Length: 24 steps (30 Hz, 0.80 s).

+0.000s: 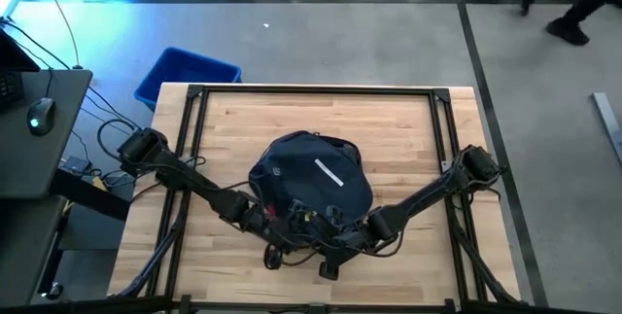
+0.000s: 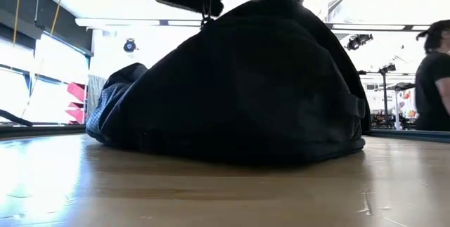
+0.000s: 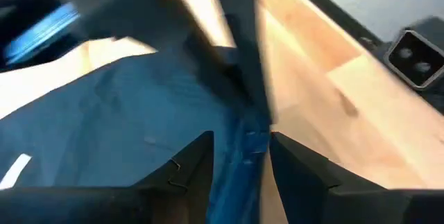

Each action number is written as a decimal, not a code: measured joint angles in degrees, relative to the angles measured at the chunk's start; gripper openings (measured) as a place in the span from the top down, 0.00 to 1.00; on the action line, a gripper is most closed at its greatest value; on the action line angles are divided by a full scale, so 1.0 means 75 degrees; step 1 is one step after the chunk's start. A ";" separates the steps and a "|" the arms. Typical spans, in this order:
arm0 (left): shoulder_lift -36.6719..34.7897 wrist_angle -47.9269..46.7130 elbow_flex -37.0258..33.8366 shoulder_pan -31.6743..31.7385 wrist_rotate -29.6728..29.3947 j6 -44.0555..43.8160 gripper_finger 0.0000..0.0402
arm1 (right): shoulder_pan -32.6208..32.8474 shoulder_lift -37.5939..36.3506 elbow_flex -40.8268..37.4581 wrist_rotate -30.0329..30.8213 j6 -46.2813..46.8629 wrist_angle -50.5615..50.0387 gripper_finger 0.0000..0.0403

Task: Unpack backpack
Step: Close the blue backpack

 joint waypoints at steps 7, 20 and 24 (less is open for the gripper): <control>0.0145 -0.0409 -0.0114 0.0270 0.0051 -0.0096 0.60 | -0.0006 0.0003 0.0000 -0.0003 0.0064 -0.0010 1.00; 0.0548 -0.0364 0.0145 0.0323 0.0010 0.0144 0.83 | 0.0000 0.0016 -0.0019 0.0007 0.0407 -0.0065 1.00; 0.0463 -0.0786 0.0270 0.0318 -0.0385 -0.0052 0.98 | 0.0007 0.0035 -0.0170 -0.0064 0.0804 -0.0178 1.00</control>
